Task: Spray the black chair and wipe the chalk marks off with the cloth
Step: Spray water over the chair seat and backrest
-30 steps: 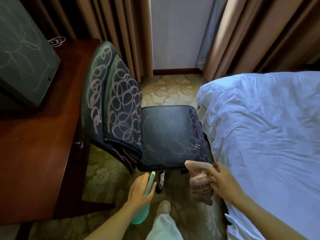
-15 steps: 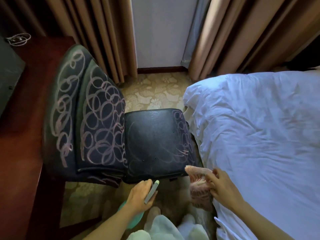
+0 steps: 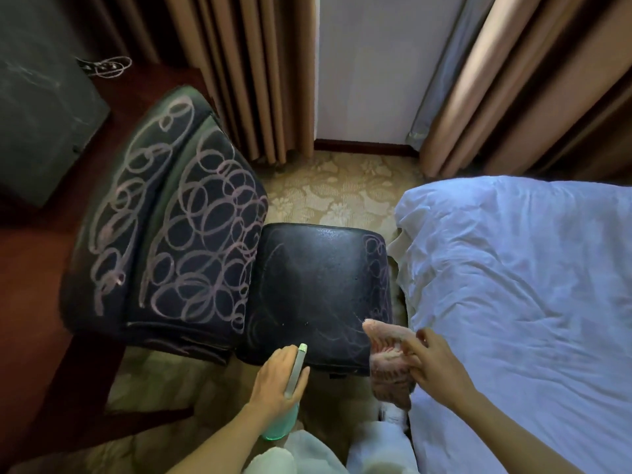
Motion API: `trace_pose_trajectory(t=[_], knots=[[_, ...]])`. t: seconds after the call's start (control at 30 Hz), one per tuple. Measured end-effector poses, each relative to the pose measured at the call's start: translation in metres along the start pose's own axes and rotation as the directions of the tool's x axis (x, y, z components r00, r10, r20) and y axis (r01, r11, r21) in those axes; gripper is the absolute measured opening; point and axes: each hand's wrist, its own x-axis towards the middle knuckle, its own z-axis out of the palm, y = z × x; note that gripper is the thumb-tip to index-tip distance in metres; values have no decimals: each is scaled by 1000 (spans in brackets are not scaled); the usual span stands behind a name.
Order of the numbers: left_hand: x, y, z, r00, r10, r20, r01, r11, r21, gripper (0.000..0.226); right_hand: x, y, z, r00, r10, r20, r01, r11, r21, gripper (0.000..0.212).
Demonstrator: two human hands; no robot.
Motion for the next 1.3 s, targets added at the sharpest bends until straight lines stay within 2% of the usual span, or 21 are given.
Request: trace_pose_trajectory(t=[0.1, 0.23, 0.33, 0.43, 0.53, 0.63, 0.73, 0.83, 1.0, 1.1, 1.3], knots=[[0, 21, 7, 993, -91, -69, 92, 996, 11, 60, 18, 28, -14, 997, -58, 56, 58, 998, -7, 54], [1, 58, 15, 949, -289, -127, 290, 957, -6, 29, 33, 60, -37, 990, -134, 41, 137, 989, -63, 66], [-1, 82, 24, 891, -418, -178, 418, 908, -43, 24, 42, 82, -55, 978, -203, 48, 206, 976, -69, 77], [-10, 102, 36, 814, -503, -290, 499, 862, -93, 25, 50, 104, -63, 964, -250, 89, 259, 959, -117, 79], [-21, 117, 49, 745, -537, -395, 522, 839, -156, 32, 61, 121, -66, 946, -291, 142, 308, 944, -116, 68], [-27, 134, 55, 630, -608, -483, 567, 785, -250, 39, 68, 129, -66, 914, -373, 160, 392, 913, -112, 64], [-22, 155, 52, 530, -663, -529, 621, 728, -290, 32, 77, 124, -69, 862, -489, 132, 502, 858, -106, 67], [-16, 167, 43, 451, -708, -544, 685, 665, -297, 29, 84, 116, -71, 829, -545, 128, 557, 825, -93, 68], [-28, 173, 31, 383, -706, -596, 716, 634, -292, 32, 93, 105, -65, 803, -581, 135, 593, 801, -81, 56], [-39, 174, 25, 389, -625, -676, 669, 697, -260, 30, 94, 95, -63, 778, -616, 121, 626, 775, -83, 53], [-33, 190, -5, 425, -498, -756, 594, 784, -182, 42, 75, 82, -64, 749, -659, 71, 662, 741, -108, 51]])
